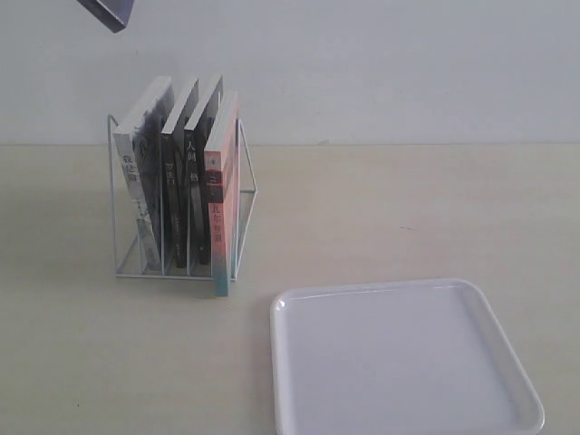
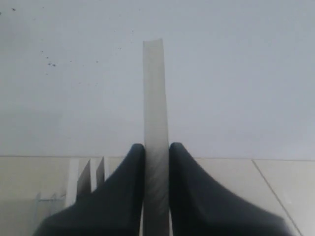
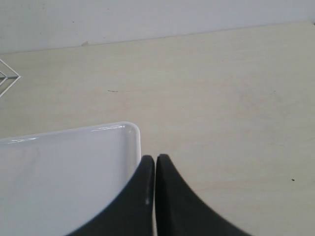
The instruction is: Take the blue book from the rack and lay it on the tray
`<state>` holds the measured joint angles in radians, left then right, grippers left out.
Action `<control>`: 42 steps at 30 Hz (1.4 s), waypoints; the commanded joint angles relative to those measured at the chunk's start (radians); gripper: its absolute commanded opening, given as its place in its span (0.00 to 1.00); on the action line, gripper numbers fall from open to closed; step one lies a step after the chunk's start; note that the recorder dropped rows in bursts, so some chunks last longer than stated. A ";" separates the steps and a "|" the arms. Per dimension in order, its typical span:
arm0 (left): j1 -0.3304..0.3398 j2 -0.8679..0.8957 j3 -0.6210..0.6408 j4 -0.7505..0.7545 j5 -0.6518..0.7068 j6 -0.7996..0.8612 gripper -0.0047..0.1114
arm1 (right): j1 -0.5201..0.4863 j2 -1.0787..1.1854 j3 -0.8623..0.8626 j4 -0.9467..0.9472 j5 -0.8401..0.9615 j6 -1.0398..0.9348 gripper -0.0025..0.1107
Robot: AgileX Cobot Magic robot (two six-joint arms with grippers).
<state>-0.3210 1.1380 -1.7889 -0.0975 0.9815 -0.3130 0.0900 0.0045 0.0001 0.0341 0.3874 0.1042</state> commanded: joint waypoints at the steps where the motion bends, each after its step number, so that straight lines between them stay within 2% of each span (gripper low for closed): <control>1: -0.001 -0.057 0.097 -0.108 -0.157 0.000 0.08 | 0.000 -0.005 0.000 -0.003 -0.008 -0.009 0.02; 7: -0.001 -0.114 0.286 -0.283 -0.338 0.037 0.08 | 0.000 -0.005 0.000 -0.003 -0.008 -0.009 0.02; 16: -0.003 -0.185 0.615 -0.584 -0.590 0.210 0.08 | 0.000 -0.005 0.000 -0.003 -0.008 -0.009 0.02; 21: -0.003 -0.190 0.779 -0.911 -0.651 0.462 0.08 | 0.000 -0.005 0.000 -0.003 -0.008 -0.009 0.02; 30: -0.003 -0.190 0.960 -1.647 -0.641 1.100 0.08 | 0.000 -0.005 0.000 -0.003 -0.008 -0.009 0.02; 31: -0.003 -0.190 0.975 -1.647 -0.638 1.140 0.08 | 0.000 -0.005 0.000 -0.003 -0.008 -0.009 0.02; 38: -0.005 -0.188 0.999 -1.647 -0.646 1.130 0.08 | 0.000 -0.005 0.000 -0.003 -0.008 -0.009 0.02; 42: -0.057 -0.176 0.999 -1.647 -0.667 1.130 0.08 | 0.000 -0.005 0.000 -0.003 -0.008 -0.009 0.02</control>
<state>-0.3414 0.9600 -0.7862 -1.7088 0.3209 0.8170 0.0900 0.0045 0.0001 0.0341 0.3874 0.1042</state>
